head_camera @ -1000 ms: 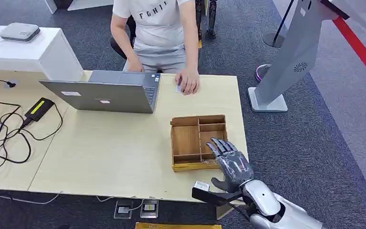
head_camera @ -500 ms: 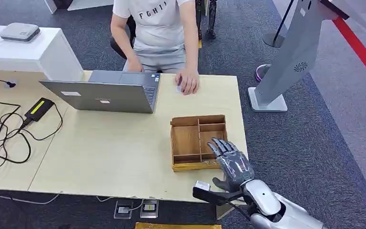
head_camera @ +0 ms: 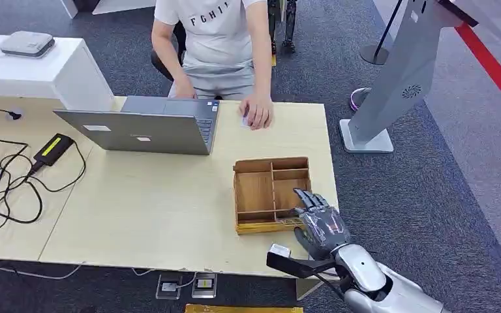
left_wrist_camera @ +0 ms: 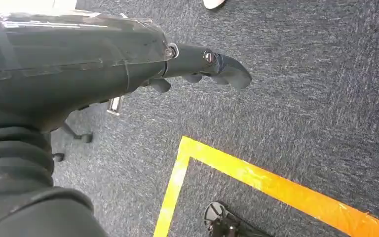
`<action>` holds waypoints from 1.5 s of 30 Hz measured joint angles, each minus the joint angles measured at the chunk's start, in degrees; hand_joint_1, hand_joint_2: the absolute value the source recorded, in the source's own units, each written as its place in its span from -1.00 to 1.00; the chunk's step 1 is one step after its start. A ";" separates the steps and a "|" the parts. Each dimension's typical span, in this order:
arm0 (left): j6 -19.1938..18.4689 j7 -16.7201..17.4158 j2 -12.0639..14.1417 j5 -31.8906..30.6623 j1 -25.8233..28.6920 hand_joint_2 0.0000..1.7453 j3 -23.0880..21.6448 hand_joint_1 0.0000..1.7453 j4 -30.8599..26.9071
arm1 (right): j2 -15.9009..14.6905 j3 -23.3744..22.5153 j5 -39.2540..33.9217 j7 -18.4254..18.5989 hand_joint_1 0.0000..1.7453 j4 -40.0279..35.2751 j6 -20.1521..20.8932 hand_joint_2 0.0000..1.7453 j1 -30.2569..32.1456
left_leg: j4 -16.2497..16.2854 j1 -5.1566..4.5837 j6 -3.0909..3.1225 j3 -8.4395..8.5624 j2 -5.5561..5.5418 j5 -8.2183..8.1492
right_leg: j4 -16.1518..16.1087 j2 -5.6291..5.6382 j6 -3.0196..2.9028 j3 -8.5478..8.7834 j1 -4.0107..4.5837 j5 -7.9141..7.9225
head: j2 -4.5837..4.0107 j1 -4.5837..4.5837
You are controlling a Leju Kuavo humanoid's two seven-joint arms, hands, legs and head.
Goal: Pass the card to the sensor for recognition and then transmit it.
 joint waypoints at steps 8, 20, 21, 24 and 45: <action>-0.52 -0.02 0.00 -0.24 0.00 -1.00 0.00 -1.00 0.02 | 0.09 -0.04 -0.55 0.33 1.00 0.24 0.24 1.00 -0.02 | 0.00 0.00 0.00 0.02 0.00 0.00 | 0.00 0.00 0.00 0.01 0.00 0.00 | 0.00 -0.02; -0.66 -0.48 0.17 -0.72 0.00 -1.00 0.00 -1.00 0.02 | 0.35 -0.04 -1.11 1.01 1.00 0.22 0.22 1.00 0.08 | 0.00 0.00 0.00 0.06 0.01 0.00 | 0.00 0.04 0.00 0.03 0.00 0.00 | 0.00 -0.02; -0.66 -0.50 0.17 -0.72 0.00 -1.00 0.00 -1.00 0.02 | 0.37 -0.04 -1.11 1.01 1.00 0.22 0.13 1.00 0.09 | 0.00 0.00 0.00 0.06 0.01 0.00 | 0.00 0.04 0.00 0.03 0.00 0.00 | 0.00 -0.02; -0.66 -0.57 0.17 -0.72 0.00 -1.00 0.00 -1.00 0.02 | 0.37 -0.04 -1.05 0.76 1.00 0.22 -0.22 1.00 0.10 | 0.00 0.00 0.00 0.05 0.01 0.00 | 0.00 0.04 0.00 0.03 0.00 0.00 | 0.00 -0.02; 0.22 -0.63 0.20 -0.07 0.07 -1.00 0.00 -1.00 0.02 | -3.52 -5.27 5.95 0.66 1.00 -11.52 -4.15 1.00 -10.09 | 0.02 0.00 0.00 0.05 0.07 0.00 | 0.00 0.11 0.01 0.01 0.00 0.02 | 0.00 0.00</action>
